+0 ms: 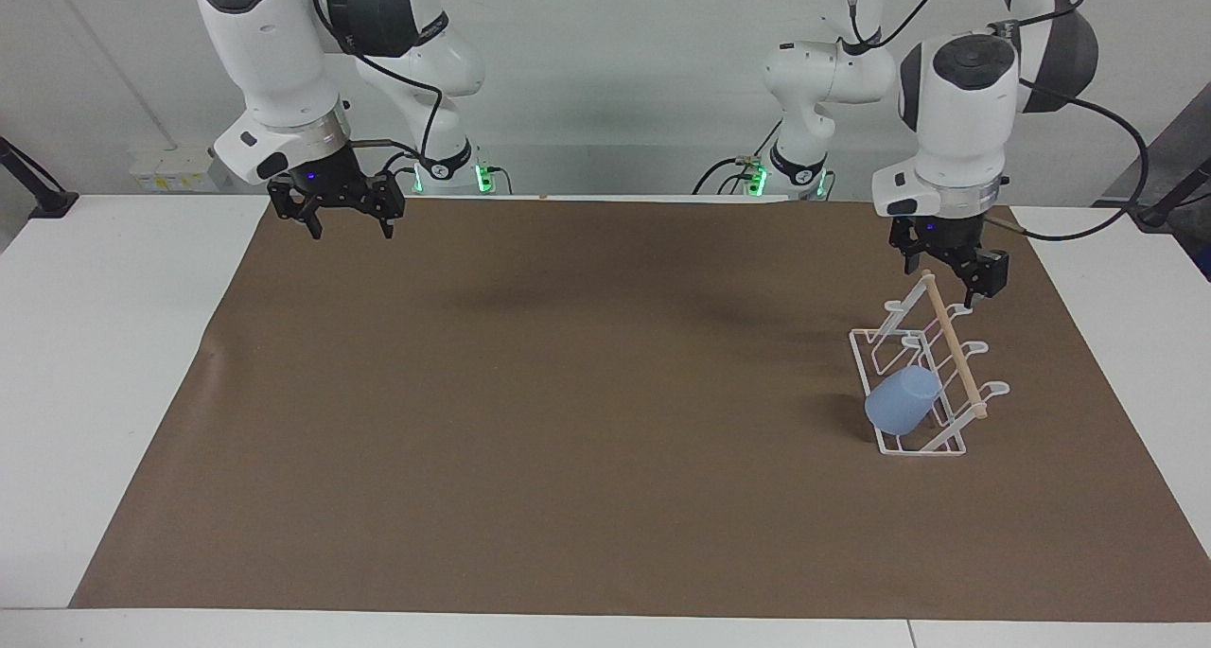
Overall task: Hang cup on cup holder
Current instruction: 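Open the left gripper and withdraw it from the hung cup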
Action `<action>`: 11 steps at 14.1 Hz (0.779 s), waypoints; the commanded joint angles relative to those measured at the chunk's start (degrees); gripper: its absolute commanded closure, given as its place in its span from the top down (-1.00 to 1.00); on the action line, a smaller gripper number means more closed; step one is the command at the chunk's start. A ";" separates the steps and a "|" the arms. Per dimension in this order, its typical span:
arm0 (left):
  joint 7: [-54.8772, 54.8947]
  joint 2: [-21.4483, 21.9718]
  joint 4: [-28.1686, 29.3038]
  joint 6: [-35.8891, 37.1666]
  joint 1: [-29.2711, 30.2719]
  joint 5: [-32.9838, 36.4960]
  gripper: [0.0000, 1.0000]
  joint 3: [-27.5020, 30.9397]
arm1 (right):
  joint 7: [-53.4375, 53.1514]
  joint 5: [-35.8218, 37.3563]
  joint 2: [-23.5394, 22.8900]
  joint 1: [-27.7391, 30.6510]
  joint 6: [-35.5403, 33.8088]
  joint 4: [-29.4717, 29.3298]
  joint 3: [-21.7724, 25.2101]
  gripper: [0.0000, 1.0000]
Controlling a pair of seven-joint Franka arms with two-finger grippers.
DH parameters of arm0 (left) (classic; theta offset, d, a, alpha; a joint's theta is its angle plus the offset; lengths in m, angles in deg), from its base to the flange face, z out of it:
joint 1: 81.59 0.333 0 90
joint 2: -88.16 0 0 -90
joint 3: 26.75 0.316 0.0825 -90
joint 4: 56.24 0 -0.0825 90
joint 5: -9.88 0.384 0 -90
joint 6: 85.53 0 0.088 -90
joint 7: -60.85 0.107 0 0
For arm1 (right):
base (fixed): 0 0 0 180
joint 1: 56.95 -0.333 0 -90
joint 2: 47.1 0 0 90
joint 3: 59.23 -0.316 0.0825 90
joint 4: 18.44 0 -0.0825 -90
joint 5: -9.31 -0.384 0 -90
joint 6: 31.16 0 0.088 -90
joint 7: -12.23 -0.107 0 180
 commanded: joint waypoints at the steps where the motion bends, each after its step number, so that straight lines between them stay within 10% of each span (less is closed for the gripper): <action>1: -7.15 1.58 -3.52 5.48 1.81 -4.90 1.00 -0.47 | 1.52 -1.37 1.02 1.03 0.38 1.01 -0.36 1.00; 7: -26.94 -4.74 -22.93 25.42 4.78 -17.10 1.00 -0.55 | 1.52 -1.37 1.02 1.03 0.38 1.01 -0.36 1.00; 11: -27.67 -5.72 -25.69 26.59 8.39 -20.37 1.00 -0.38 | 1.52 -1.37 1.02 1.03 0.38 1.01 -0.36 1.00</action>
